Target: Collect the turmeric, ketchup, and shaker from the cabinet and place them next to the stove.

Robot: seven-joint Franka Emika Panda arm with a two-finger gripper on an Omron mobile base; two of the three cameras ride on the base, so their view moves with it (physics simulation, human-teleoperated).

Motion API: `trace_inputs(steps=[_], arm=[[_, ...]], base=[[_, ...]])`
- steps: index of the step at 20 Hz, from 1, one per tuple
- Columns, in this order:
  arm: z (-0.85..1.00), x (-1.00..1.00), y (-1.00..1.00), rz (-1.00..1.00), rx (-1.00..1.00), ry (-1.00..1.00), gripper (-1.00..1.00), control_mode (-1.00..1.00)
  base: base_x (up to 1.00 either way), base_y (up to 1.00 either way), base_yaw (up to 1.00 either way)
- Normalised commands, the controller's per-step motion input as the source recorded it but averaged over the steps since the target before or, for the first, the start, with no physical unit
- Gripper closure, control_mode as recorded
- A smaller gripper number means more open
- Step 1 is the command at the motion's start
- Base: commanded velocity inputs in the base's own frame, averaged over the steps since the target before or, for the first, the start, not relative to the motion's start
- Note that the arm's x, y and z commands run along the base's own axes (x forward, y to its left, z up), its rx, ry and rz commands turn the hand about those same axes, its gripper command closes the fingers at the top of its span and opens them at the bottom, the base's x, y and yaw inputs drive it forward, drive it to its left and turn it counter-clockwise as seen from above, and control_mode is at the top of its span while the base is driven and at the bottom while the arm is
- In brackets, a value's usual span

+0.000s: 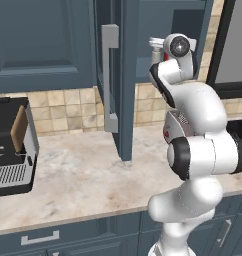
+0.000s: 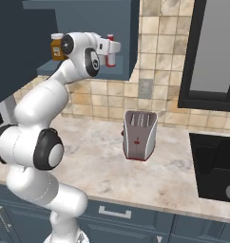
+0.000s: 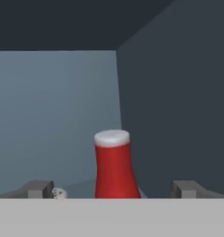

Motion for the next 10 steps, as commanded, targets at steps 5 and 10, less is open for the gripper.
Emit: trace_inputs(steps=[5, 10], arm=[[0.0, 0.16, -0.11, -0.01, 0.0, 0.0, -1.0, -1.0], [0.0, 0.13, -0.08, 0.0, 0.0, 0.0, -1.0, -1.0]], base=[[0.0, 0.0, 0.0], [0.0, 0.0, 0.0]])
